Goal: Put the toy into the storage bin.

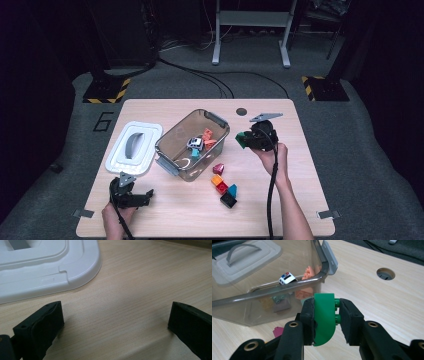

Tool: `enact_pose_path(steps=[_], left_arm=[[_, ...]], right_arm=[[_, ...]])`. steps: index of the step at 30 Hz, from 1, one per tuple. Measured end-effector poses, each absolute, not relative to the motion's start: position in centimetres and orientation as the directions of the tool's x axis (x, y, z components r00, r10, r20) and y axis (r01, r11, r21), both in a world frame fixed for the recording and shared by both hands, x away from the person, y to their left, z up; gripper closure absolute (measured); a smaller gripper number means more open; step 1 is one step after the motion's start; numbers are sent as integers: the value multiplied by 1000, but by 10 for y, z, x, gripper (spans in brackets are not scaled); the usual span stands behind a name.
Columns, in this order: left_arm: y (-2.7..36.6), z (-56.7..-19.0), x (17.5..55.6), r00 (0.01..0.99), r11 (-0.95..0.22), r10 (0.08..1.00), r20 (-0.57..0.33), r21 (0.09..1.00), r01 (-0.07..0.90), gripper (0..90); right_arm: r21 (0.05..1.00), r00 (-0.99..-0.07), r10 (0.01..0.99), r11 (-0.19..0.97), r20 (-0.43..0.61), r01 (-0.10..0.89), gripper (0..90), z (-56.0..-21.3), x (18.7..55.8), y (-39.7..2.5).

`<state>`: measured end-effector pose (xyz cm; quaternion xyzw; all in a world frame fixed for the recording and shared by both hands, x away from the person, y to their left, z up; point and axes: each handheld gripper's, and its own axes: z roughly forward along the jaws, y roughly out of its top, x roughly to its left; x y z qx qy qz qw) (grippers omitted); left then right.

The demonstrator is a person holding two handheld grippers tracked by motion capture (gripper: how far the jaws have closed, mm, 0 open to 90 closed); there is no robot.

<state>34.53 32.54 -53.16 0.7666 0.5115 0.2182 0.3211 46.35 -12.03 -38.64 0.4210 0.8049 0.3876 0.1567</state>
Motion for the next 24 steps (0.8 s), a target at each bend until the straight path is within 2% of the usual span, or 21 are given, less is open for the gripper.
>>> enact_pose_path(steps=[13, 24], left_arm=[[325, -532, 345, 379, -269, 925, 7, 717, 643, 0], [325, -532, 345, 379, -269, 925, 7, 718, 643, 0]], right_arm=[[782, -591, 805, 339, 45, 522, 663, -360, 473, -120], [799, -612, 790, 343, 40, 494, 663, -340, 485, -100]])
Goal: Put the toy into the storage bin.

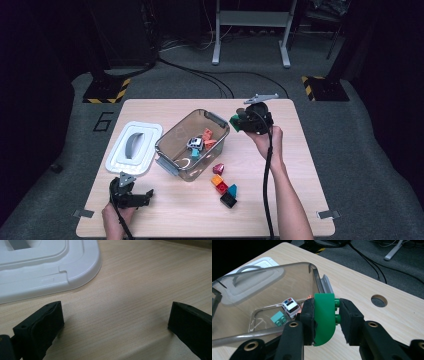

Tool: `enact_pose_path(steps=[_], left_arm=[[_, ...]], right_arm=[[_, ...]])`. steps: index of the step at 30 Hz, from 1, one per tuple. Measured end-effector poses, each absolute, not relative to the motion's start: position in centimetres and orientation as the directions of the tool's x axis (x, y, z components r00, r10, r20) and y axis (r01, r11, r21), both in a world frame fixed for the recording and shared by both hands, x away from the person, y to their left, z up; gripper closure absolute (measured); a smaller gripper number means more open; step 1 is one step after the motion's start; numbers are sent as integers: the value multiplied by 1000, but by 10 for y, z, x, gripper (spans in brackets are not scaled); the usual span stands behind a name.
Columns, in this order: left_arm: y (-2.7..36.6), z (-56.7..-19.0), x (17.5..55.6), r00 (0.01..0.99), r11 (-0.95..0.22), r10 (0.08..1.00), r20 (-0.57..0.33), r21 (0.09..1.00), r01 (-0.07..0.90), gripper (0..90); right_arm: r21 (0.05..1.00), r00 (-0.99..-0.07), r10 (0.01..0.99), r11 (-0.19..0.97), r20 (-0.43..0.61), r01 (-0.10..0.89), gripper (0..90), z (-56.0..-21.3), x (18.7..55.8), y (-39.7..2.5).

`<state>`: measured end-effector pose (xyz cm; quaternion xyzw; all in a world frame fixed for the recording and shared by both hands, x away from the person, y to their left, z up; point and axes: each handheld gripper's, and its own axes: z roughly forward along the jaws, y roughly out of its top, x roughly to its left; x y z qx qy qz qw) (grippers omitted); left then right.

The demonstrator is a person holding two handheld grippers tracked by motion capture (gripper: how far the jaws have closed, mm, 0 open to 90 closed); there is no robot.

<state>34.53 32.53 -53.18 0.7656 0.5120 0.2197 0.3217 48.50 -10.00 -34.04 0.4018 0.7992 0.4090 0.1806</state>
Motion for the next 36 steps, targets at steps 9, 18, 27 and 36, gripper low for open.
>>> enact_pose_path(steps=[9, 18, 27, 36], left_arm=[[325, -532, 345, 381, -270, 924, 6, 716, 644, 0], [325, -532, 345, 379, -269, 925, 7, 718, 642, 0], [325, -532, 345, 381, -270, 925, 6, 716, 644, 0], [325, -532, 345, 379, -269, 925, 7, 717, 643, 0]], right_arm=[[787, -642, 766, 374, 36, 491, 663, -339, 495, -78], [761, -674, 738, 418, 35, 496, 663, -348, 504, -52], [714, -699, 713, 468, 42, 521, 662, -365, 509, -25], [677, -703, 710, 499, 38, 540, 658, -381, 507, -16]])
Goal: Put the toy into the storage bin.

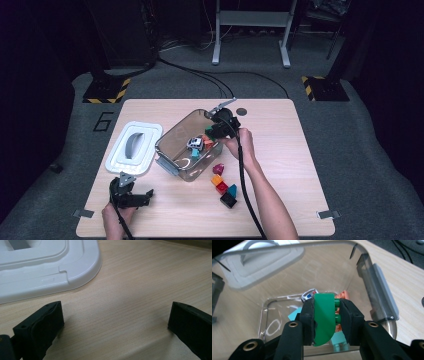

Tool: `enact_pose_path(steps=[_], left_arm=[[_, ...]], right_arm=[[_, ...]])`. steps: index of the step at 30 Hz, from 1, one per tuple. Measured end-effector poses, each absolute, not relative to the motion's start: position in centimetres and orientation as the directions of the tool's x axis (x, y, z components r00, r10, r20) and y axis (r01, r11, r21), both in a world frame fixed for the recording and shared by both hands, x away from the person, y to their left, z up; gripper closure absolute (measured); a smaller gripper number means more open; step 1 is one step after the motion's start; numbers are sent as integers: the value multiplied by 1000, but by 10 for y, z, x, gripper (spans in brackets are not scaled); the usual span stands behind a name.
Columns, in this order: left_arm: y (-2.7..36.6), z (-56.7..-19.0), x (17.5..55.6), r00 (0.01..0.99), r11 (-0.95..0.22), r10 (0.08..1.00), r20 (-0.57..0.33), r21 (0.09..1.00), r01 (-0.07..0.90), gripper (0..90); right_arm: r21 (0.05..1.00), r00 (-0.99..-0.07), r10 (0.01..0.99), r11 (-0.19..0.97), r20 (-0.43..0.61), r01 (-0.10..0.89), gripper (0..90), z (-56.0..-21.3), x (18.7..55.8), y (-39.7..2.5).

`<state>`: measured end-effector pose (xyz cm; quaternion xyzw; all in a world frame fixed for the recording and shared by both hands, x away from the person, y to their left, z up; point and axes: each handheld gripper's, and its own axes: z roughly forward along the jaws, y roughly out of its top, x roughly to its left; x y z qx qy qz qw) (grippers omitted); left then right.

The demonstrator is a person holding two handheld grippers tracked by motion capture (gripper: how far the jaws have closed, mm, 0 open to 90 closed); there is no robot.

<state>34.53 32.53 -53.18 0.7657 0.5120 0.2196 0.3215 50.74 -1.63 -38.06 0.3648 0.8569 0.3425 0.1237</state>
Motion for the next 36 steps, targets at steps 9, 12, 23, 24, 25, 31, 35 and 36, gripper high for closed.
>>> enact_pose_path(steps=[9, 12, 23, 24, 25, 31, 35, 36], left_arm=[[325, -532, 345, 380, -269, 925, 7, 718, 642, 0], [325, -532, 345, 380, -270, 925, 7, 717, 642, 0], [325, -532, 345, 380, -271, 925, 8, 715, 644, 0], [326, -531, 345, 384, -274, 923, 6, 710, 648, 0], [326, -531, 345, 383, -274, 924, 6, 711, 648, 0], [325, -532, 345, 380, -268, 925, 5, 718, 643, 0], [325, -532, 345, 375, -260, 927, -1, 718, 645, 0], [325, -532, 345, 376, -262, 927, 0, 717, 646, 0]], right_arm=[[644, -701, 713, 521, 34, 561, 611, -389, 505, -18], [655, -691, 723, 512, 22, 556, 547, -387, 502, -19], [740, -667, 745, 435, 26, 514, 277, -373, 470, -43], [746, -668, 744, 431, 25, 508, 271, -373, 467, -46], [751, -667, 745, 426, 25, 504, 255, -374, 464, -50], [758, -655, 755, 401, 45, 515, 197, -392, 442, -75], [747, -642, 764, 387, 70, 541, 163, -409, 431, -87], [744, -642, 764, 389, 69, 543, 159, -414, 429, -89]])
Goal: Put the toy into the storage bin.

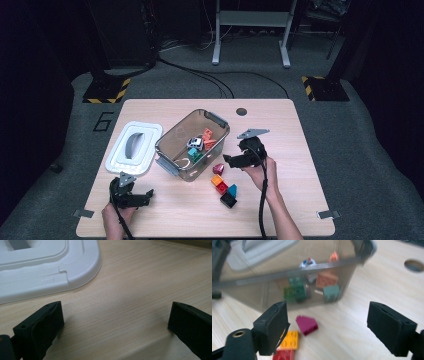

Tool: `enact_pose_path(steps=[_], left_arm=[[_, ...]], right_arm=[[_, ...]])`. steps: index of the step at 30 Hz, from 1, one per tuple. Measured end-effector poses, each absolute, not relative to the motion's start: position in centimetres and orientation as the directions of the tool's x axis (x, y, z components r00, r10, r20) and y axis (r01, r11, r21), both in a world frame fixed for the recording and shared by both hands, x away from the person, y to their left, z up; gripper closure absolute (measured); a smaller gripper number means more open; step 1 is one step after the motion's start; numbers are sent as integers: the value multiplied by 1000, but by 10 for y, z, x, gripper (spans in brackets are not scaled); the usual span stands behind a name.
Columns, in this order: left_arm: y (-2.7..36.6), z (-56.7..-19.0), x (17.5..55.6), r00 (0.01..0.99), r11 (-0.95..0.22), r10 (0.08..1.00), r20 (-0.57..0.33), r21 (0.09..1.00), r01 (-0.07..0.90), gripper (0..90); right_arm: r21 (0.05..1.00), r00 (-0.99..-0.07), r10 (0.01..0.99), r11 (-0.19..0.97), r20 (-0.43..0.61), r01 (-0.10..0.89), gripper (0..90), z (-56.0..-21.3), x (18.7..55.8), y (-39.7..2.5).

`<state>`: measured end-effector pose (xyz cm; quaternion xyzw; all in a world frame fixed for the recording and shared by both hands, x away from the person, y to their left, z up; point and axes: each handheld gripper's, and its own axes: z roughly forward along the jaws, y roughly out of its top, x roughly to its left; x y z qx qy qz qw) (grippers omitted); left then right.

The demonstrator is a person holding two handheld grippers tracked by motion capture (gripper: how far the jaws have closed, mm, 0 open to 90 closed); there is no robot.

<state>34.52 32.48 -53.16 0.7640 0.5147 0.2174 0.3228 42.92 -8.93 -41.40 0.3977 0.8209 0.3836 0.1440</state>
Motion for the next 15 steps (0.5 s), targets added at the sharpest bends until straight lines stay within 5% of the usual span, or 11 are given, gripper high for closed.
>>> enact_pose_path(steps=[15], left_arm=[[325, -532, 345, 379, -268, 925, 6, 718, 642, 0]], right_arm=[[700, -622, 777, 389, 100, 599, 148, -466, 393, -100]])
